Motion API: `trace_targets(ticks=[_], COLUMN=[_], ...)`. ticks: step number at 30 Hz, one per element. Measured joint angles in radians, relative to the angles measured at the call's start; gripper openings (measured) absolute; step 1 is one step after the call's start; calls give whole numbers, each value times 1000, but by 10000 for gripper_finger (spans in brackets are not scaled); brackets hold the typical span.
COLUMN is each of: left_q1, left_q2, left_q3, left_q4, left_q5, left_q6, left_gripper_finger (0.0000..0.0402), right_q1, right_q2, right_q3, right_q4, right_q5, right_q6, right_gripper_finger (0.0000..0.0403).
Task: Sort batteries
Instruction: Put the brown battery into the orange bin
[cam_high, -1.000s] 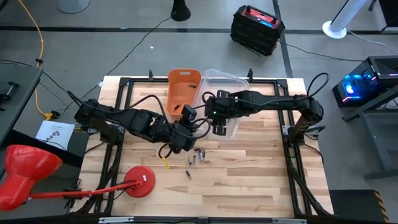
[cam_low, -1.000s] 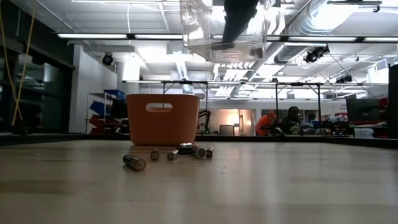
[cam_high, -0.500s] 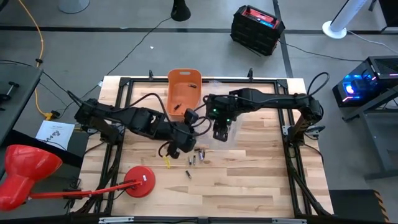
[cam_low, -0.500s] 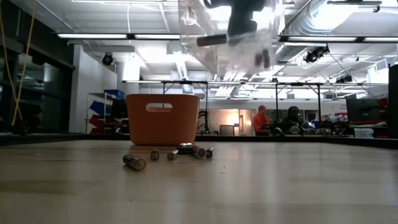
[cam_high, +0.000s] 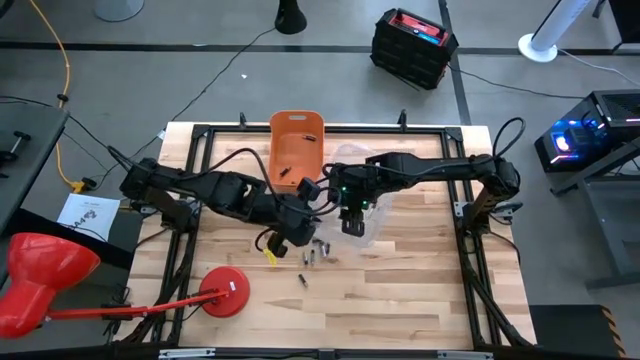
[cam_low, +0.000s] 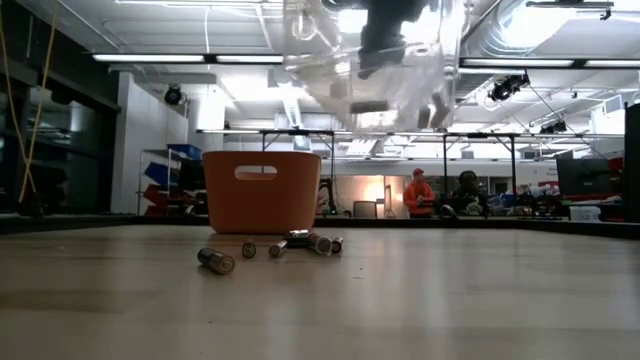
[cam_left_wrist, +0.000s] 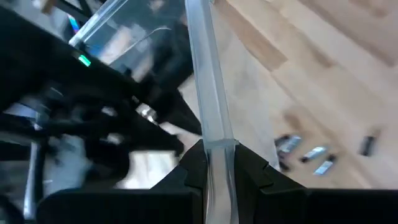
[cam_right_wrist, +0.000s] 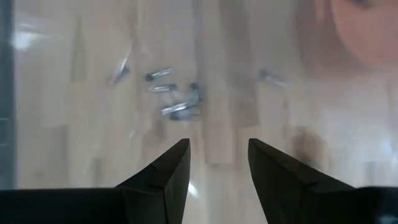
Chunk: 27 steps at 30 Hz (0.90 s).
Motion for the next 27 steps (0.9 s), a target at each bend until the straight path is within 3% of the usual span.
trace_targets(ticks=[6, 11, 17, 27], left_q1=[-43, -47, -48, -48], left_q2=[2, 2, 2, 2], left_q3=[-3, -1, -1, -1], left_q4=[42, 28, 31, 26], left_q5=[-126, -148, -265, -278], left_q6=[93, 45, 13, -60], left_gripper_finger=[28, 28, 28, 28], right_q1=[-22, -26, 2, 4], right_q2=[27, 15, 13, 13], right_q3=[0, 27, 71, 86], right_q4=[4, -9, -79, -185], right_q5=[205, 286, 462, 593], right_q6=[-108, -134, -163, -109], right_gripper_finger=[158, 158, 158, 158])
